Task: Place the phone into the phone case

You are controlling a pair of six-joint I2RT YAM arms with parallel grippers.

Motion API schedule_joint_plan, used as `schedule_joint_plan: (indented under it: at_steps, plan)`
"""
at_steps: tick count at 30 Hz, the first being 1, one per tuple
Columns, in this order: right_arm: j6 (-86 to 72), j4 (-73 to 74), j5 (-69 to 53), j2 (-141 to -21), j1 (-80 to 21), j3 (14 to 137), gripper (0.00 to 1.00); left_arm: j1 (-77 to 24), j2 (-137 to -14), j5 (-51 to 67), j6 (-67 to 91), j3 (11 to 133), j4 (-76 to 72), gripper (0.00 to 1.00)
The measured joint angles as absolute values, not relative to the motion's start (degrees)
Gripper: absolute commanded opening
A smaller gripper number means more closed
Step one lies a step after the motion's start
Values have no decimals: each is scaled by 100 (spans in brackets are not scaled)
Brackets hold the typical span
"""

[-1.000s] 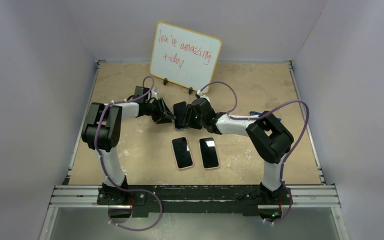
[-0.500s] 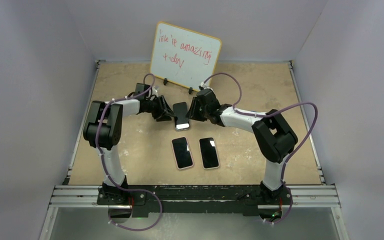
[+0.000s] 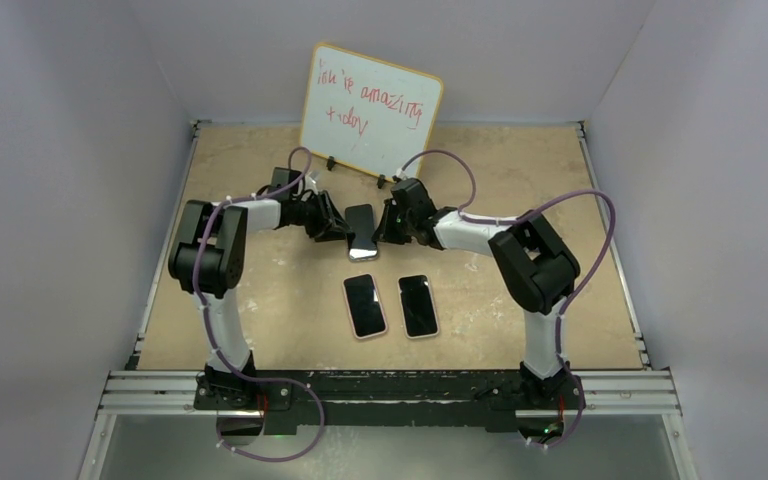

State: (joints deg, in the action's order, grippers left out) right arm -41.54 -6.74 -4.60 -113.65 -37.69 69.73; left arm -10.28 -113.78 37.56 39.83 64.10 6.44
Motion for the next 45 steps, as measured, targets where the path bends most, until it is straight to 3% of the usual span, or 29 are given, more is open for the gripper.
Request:
schedule_joint_plan:
  at_steps: [2, 9, 16, 20, 31, 37, 45]
  plan:
    - [-4154, -696, -513, -11362, -3736, 6973, 0, -1026, -11336, 3756, 4001, 6300, 519, 33]
    - [-4401, -834, -565, -11362, -3710, 6901, 1, -1070, -11083, 3708, 4156, 5830, 117, 32]
    - [-4628, -1153, -521, -11273, -3719, 6617, 14, -1118, -10978, 3621, 4191, 5741, 183, 33]
    - [-4661, -1098, -523, -11205, -3758, 6573, 33, -1120, -10971, 3618, 4182, 5800, 375, 38]
    - [-4676, -1070, -580, -11179, -3760, 6558, 61, -1083, -11041, 3588, 4104, 6040, 781, 33]
    - [-4678, -1162, -635, -11308, -3721, 6716, 67, -1050, -11240, 3728, 4084, 6233, 854, 26]
    - [-4797, -1752, -1144, -11697, -3616, 6952, 67, -989, -11277, 3782, 4064, 6213, 878, 16]
